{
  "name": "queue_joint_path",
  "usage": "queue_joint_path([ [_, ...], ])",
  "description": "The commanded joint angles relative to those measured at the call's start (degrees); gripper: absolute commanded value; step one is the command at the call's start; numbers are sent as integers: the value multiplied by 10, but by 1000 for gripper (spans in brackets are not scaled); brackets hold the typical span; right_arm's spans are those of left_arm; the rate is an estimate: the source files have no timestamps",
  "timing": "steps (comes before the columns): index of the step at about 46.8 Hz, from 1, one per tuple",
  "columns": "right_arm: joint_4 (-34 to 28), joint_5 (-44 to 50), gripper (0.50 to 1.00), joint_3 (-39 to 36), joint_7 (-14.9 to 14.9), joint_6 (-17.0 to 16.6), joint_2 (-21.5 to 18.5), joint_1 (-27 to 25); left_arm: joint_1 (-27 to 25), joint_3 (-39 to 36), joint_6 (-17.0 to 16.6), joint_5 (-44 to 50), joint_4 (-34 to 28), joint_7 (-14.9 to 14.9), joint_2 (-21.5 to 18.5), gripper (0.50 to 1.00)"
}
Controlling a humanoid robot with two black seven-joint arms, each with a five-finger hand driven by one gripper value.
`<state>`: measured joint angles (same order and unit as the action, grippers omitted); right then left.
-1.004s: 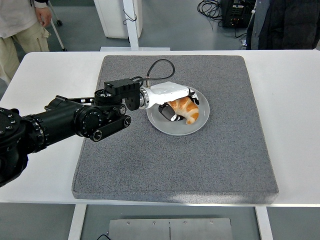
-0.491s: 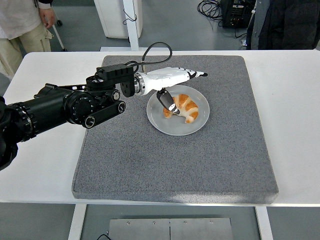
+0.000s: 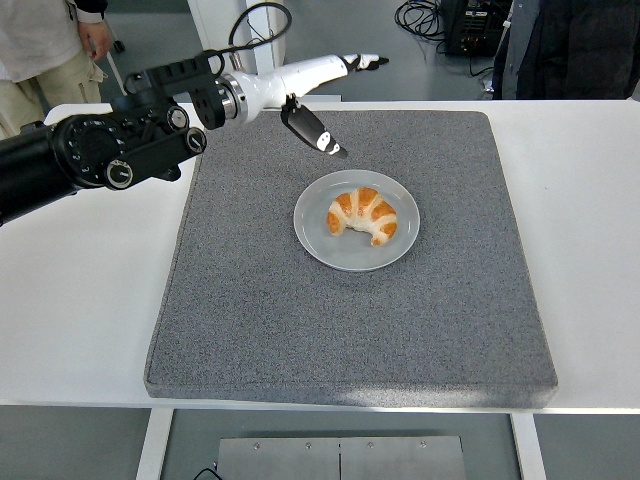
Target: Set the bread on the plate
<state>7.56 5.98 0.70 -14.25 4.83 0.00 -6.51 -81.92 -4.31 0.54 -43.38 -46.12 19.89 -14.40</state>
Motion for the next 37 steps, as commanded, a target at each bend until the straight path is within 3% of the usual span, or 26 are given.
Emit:
queue_joint_path([
  [1, 0, 0, 1000, 0, 0, 0, 0, 0, 1, 14, 10, 41, 1, 1, -14, 996],
  [13, 0, 0, 1000, 0, 0, 0, 0, 0, 32, 68, 14, 117, 3, 31, -45, 993],
  [27, -1, 0, 1000, 0, 0, 0, 0, 0, 61, 91, 18, 241, 9, 36, -66, 996],
  [37, 0, 0, 1000, 0, 0, 0, 0, 0, 113, 183, 37, 267, 33, 31, -57, 996],
])
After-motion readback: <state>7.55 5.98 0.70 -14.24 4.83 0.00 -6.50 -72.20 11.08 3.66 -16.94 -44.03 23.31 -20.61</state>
